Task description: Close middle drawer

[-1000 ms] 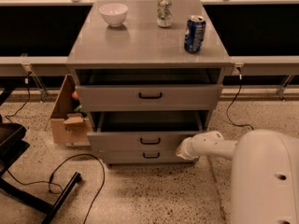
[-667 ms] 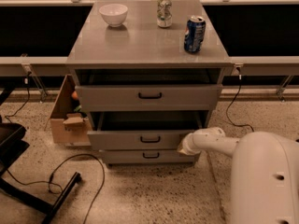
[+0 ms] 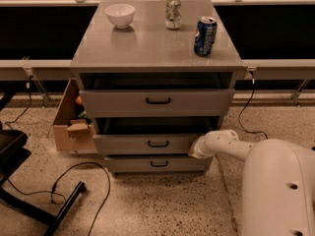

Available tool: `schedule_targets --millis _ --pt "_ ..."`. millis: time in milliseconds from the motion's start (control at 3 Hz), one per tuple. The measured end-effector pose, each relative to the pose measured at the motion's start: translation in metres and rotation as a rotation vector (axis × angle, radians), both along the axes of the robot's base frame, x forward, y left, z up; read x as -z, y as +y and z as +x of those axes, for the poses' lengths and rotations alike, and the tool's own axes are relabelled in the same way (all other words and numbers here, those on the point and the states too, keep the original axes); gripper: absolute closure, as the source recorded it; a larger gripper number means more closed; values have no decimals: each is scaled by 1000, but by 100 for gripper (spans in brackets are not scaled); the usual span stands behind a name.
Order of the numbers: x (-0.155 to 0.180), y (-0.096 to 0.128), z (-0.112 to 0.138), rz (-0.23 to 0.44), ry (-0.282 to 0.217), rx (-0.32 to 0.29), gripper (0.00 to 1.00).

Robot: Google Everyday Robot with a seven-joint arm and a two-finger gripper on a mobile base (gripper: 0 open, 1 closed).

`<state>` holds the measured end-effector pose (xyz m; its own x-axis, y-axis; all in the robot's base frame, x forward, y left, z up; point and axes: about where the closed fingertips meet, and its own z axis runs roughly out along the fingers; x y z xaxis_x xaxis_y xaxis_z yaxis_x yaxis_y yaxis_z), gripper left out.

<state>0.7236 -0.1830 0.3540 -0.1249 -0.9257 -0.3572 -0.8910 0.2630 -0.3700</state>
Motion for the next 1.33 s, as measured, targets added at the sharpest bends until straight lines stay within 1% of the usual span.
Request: schedule_targets --millis 333,1333 --pt "-3 -2 3 -4 -7 -1 74" --pt "-3 -2 3 -4 -7 -1 4"
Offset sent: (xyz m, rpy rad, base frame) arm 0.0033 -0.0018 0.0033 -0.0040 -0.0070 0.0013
